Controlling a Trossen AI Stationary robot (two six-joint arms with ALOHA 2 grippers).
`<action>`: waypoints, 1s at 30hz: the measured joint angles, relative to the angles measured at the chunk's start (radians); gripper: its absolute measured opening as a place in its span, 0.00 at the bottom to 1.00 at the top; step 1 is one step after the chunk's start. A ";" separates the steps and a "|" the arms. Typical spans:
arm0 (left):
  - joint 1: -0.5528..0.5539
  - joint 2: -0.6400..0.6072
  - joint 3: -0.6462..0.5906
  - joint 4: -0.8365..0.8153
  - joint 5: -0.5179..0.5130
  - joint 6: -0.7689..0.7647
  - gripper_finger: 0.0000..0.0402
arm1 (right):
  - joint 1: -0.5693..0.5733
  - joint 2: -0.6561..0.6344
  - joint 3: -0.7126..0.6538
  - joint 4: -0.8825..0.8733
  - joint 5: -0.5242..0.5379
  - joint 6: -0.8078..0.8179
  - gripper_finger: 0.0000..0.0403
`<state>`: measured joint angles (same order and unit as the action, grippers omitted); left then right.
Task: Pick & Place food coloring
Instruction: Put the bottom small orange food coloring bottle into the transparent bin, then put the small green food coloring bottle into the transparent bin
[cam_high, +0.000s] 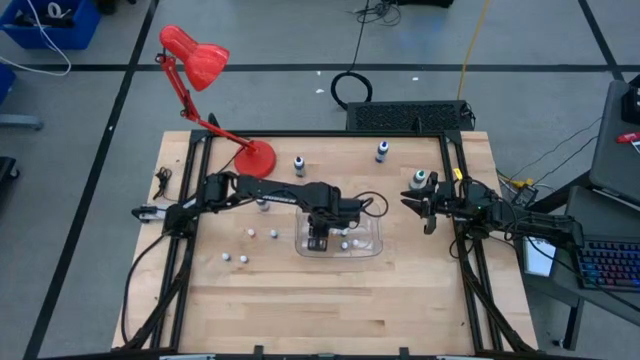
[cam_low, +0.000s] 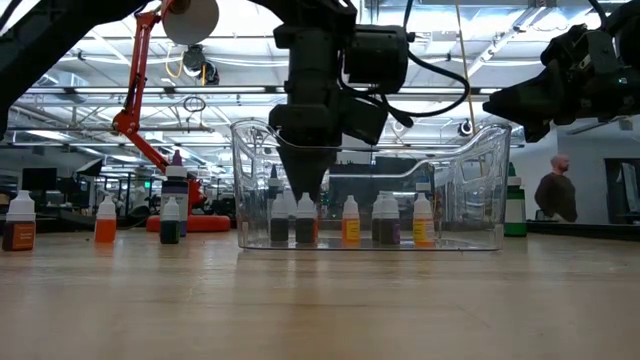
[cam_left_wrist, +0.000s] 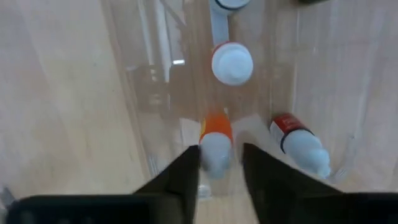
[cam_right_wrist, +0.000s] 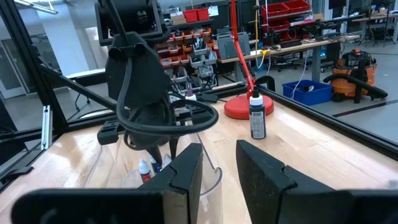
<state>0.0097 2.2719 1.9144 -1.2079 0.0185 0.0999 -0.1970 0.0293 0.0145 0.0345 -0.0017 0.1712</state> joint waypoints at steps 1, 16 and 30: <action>0.000 0.000 0.000 0.000 0.000 -0.006 0.36 | 0.000 0.000 0.000 0.000 0.000 0.000 0.22; -0.004 -0.141 0.044 -0.082 0.000 -0.090 0.67 | 0.000 0.000 0.000 0.000 0.000 0.000 0.22; -0.119 -0.563 -0.439 0.112 -0.045 -0.291 0.60 | 0.000 0.000 0.000 0.000 0.000 0.000 0.22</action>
<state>-0.1091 1.7088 1.4755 -1.0962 -0.0269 -0.1908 -0.1967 0.0296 0.0147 0.0345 -0.0019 0.1713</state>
